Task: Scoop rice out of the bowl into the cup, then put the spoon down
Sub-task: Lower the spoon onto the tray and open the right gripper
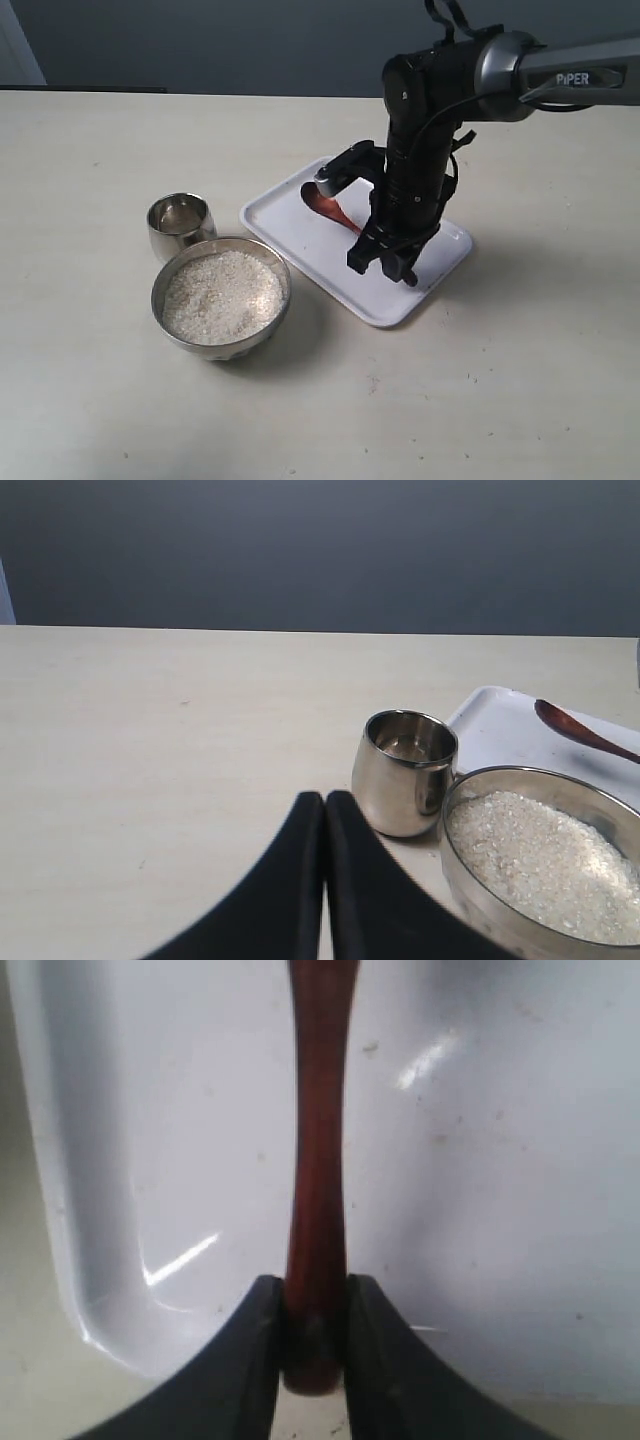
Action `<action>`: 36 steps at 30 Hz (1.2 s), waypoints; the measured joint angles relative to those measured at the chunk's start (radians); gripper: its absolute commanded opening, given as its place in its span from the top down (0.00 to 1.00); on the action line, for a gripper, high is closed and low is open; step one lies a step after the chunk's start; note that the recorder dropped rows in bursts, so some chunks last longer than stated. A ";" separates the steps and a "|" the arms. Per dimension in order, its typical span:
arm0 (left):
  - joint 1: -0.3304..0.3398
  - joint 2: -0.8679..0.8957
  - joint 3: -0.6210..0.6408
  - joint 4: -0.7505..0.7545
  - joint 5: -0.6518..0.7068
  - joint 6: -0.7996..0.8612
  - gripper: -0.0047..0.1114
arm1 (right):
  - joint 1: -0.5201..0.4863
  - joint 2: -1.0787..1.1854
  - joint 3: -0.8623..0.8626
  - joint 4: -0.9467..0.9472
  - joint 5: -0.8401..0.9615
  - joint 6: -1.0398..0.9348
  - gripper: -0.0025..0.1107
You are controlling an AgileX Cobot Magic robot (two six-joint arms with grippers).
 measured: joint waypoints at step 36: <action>0.000 0.000 0.000 0.000 0.000 0.000 0.96 | 0.000 0.047 0.000 -0.031 -0.056 0.025 0.85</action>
